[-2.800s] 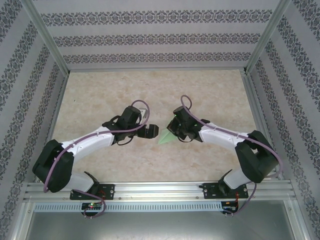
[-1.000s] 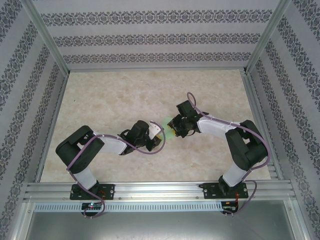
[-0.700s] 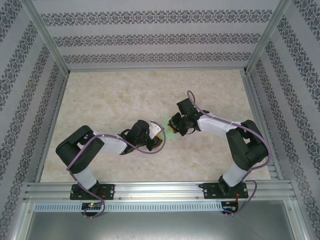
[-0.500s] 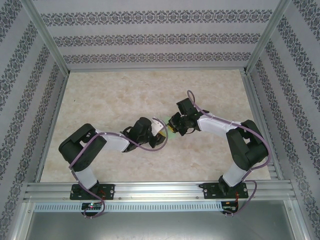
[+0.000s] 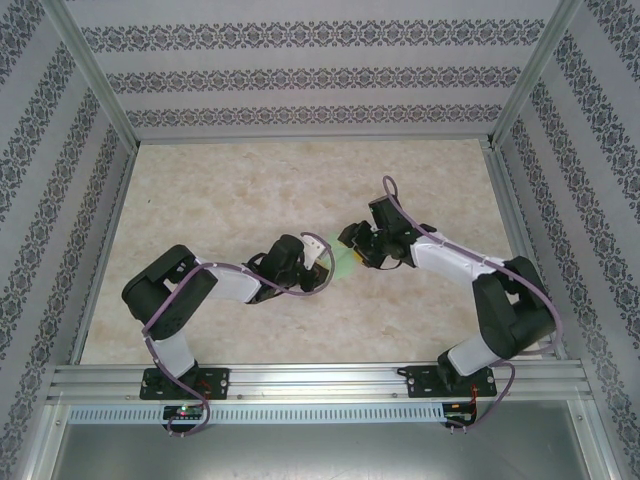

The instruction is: Fold a paper plane with a square sheet of paper (pick it up from the middle)

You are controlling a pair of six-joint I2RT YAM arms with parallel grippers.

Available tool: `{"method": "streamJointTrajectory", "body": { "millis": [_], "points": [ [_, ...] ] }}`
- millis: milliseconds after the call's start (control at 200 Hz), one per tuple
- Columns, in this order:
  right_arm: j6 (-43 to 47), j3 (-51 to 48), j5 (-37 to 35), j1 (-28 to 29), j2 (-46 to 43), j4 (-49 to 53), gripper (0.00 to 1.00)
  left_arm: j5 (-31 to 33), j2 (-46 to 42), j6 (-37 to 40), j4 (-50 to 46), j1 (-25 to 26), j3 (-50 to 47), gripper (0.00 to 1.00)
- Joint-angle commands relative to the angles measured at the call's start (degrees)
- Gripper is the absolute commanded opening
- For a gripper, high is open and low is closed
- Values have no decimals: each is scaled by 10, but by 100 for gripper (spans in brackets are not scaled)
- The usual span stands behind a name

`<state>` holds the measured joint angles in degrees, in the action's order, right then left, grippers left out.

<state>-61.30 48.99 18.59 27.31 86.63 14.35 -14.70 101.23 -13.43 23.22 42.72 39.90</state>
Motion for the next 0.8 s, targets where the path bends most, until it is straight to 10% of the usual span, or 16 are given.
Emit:
{"method": "streamJointTrajectory", "body": {
  "millis": [0,794],
  "points": [
    [70,-31,2,-1,-24,-57,52,-26,5,-86,40,-14,-12,10],
    [109,35,62,32,134,-82,46,-114,32,-249,71,-77,-14,10]
  ]
}}
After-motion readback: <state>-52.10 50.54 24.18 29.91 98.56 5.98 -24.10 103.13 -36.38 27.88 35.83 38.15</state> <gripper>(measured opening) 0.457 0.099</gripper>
